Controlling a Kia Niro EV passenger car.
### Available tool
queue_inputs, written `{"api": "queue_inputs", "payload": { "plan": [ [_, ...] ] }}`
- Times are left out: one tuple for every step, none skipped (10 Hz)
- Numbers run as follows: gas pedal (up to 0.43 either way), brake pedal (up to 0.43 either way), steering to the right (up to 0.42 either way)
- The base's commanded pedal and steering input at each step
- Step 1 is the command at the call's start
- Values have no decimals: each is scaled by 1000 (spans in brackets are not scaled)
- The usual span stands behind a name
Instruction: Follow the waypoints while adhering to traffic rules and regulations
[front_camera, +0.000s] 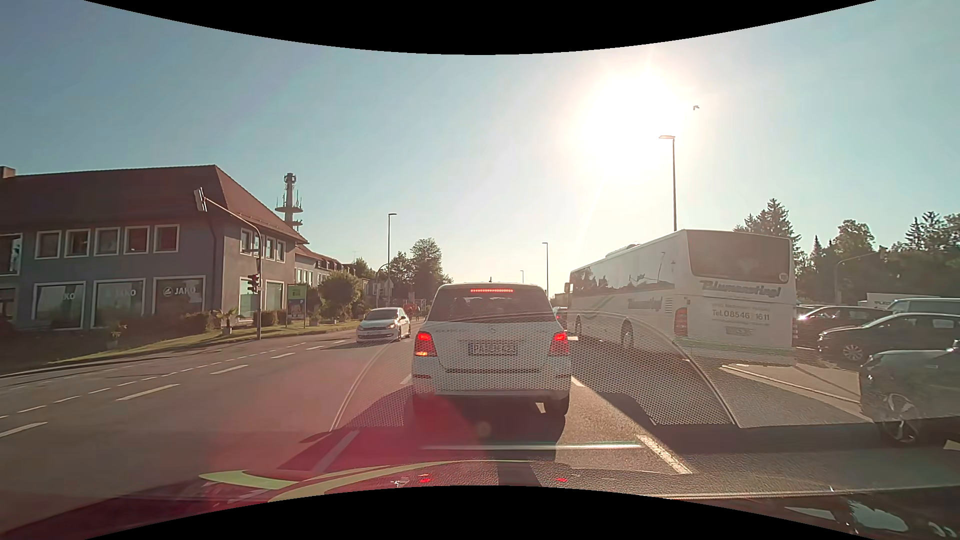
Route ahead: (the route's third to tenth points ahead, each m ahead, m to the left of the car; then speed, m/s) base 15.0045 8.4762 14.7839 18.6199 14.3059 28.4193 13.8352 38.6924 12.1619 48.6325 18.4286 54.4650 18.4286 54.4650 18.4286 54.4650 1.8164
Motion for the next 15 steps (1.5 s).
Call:
{"api": "queue_inputs", "payload": {
  "plan": [
    [0, 262, -8],
    [0, 262, -7],
    [0, 256, -7],
    [0, 250, -7],
    [0, 232, -7],
    [0, 220, -7],
    [0, 213, -7],
    [0, 220, -7],
    [0, 226, -6],
    [0, 213, -6],
    [0, 201, -6],
    [0, 177, -6],
    [0, 171, -6],
    [0, 183, -6],
    [0, 207, -5]
  ]
}}
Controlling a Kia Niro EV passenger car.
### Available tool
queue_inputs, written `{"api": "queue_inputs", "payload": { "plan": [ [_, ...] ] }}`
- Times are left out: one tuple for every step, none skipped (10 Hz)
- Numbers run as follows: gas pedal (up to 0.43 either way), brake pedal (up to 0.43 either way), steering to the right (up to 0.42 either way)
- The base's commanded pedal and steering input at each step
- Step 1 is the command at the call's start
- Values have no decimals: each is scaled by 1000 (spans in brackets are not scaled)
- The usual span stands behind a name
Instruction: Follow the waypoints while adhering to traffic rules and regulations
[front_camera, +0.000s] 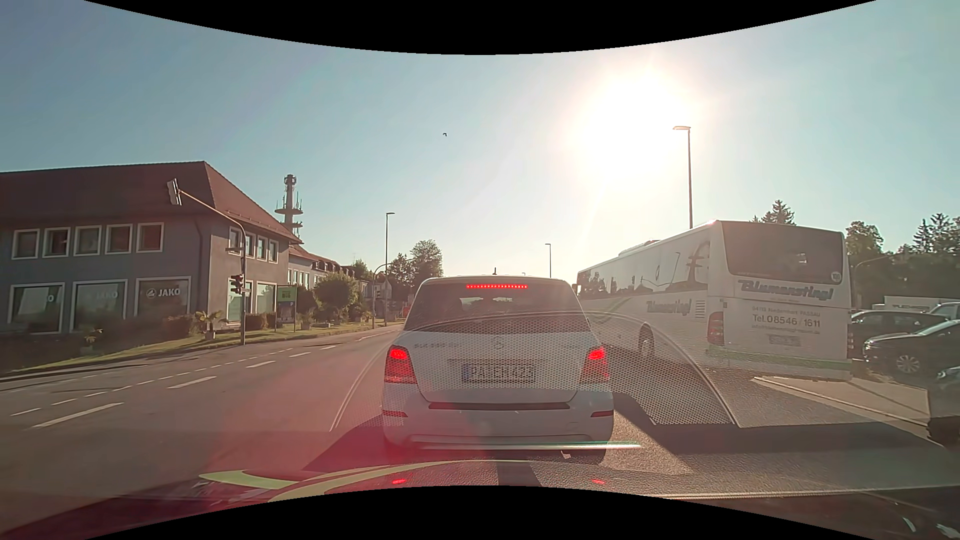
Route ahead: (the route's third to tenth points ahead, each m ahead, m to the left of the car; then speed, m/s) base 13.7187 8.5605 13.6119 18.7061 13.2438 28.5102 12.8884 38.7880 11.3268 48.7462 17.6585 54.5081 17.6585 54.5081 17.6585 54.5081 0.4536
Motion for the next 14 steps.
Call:
{"api": "queue_inputs", "payload": {
  "plan": [
    [0, 213, -4],
    [0, 213, -5],
    [0, 213, -4],
    [0, 213, -4],
    [0, 213, -4],
    [0, 213, -4],
    [0, 213, -4],
    [0, 213, -4],
    [0, 226, -5],
    [0, 232, -4],
    [0, 232, -4],
    [0, 238, -4],
    [0, 244, -4],
    [0, 244, -5]
  ]
}}
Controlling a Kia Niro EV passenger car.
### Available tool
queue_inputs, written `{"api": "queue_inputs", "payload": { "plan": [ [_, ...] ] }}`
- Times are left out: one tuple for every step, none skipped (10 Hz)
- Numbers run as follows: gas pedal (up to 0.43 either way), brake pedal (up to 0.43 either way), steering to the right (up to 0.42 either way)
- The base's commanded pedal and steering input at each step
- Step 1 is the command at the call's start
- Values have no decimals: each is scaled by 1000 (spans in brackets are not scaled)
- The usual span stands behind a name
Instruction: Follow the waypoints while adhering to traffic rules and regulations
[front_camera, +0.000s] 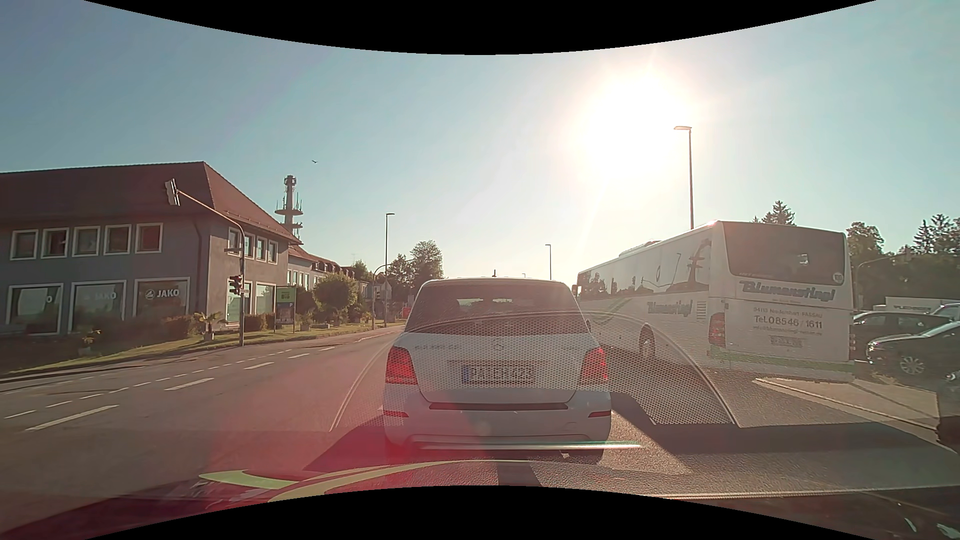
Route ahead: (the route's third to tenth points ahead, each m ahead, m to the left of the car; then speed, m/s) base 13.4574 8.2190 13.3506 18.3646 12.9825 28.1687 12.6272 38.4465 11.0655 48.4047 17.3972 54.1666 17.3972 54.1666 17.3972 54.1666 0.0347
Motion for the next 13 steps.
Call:
{"api": "queue_inputs", "payload": {
  "plan": [
    [0, 250, -4],
    [0, 250, -4],
    [0, 250, -4],
    [0, 250, -4],
    [0, 250, -4],
    [0, 250, -4],
    [0, 250, -4],
    [0, 250, -4],
    [0, 250, -4],
    [0, 250, -4],
    [0, 244, -4],
    [0, 189, -4],
    [0, 37, -4]
  ]
}}
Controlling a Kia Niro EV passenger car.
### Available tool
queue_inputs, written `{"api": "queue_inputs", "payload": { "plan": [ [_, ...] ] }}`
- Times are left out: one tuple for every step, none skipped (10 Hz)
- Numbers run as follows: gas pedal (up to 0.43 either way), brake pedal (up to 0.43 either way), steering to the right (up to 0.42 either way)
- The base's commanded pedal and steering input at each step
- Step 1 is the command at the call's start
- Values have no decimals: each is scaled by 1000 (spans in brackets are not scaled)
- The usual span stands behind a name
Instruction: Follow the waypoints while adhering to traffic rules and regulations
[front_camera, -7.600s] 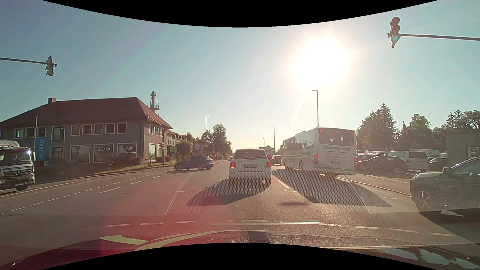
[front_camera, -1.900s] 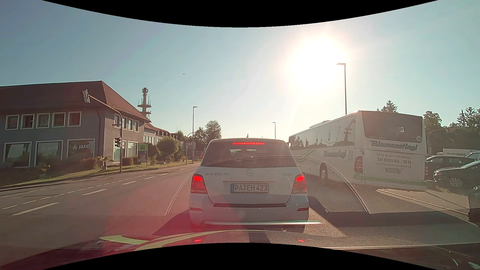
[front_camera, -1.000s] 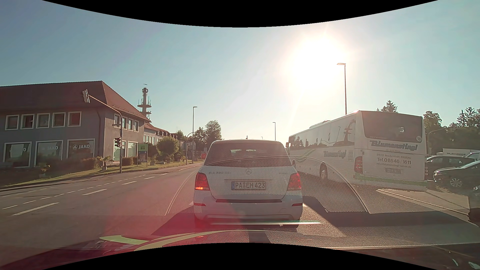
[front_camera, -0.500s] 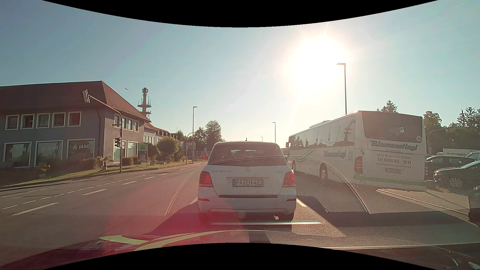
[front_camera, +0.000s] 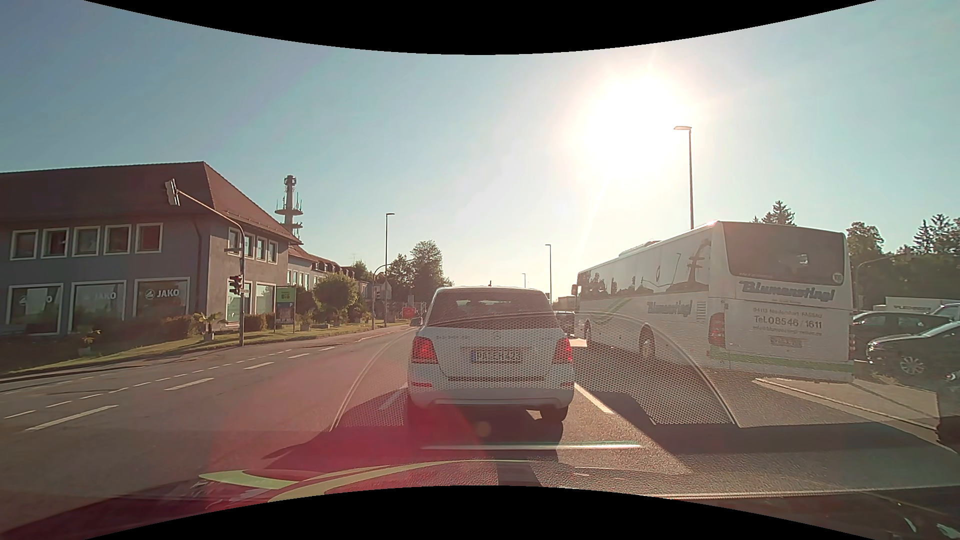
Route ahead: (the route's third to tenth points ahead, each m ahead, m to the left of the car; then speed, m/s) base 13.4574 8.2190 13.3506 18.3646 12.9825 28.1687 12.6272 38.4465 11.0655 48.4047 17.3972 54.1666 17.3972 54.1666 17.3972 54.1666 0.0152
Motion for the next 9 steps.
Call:
{"api": "queue_inputs", "payload": {
  "plan": [
    [0, 0, -4],
    [0, 0, -4],
    [169, 0, -4],
    [449, 0, -3],
    [551, 0, -1],
    [559, 0, 0],
    [559, 0, 1],
    [559, 0, 1],
    [531, 0, 2]
  ]
}}
